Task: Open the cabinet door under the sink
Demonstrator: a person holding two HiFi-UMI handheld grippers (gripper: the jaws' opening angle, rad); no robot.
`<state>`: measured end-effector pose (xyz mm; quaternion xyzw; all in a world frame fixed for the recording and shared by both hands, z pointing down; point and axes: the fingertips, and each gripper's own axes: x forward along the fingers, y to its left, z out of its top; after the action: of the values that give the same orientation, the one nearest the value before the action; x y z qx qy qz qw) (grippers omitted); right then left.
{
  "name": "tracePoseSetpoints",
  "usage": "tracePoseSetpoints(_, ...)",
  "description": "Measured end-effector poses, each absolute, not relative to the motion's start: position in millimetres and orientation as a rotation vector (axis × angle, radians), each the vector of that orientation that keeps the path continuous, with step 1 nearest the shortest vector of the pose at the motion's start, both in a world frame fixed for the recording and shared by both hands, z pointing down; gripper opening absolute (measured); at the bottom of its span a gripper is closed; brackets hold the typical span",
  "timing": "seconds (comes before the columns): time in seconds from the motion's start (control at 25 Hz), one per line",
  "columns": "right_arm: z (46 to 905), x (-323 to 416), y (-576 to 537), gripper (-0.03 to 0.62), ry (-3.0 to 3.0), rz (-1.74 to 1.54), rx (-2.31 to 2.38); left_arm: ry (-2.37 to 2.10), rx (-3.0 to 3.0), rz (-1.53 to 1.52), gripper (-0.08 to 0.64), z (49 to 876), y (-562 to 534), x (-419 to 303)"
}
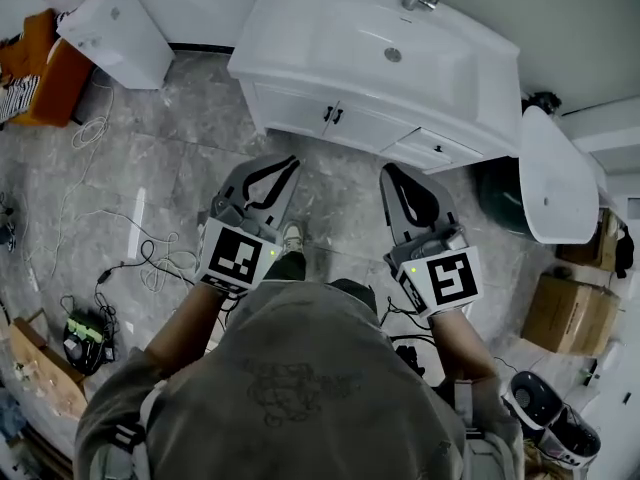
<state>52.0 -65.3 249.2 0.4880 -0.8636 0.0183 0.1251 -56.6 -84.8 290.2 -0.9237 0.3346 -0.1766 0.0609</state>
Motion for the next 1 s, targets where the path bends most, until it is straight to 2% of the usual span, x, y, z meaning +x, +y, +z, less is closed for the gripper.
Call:
tracePoseSetpoints(0.44,261.9,56.5,-111.7,0.029,-2.447,0.119,1.537,0.963,-2.841,-0.471,0.029,306.5,-135.7,-52.3)
tracePoseSetpoints(1.0,322.6,79.0,-162.5,0.029,-2.432,0.241,1.533,1.051,-2.889,-0.481,0.032,354.7,-186.2,-26.9)
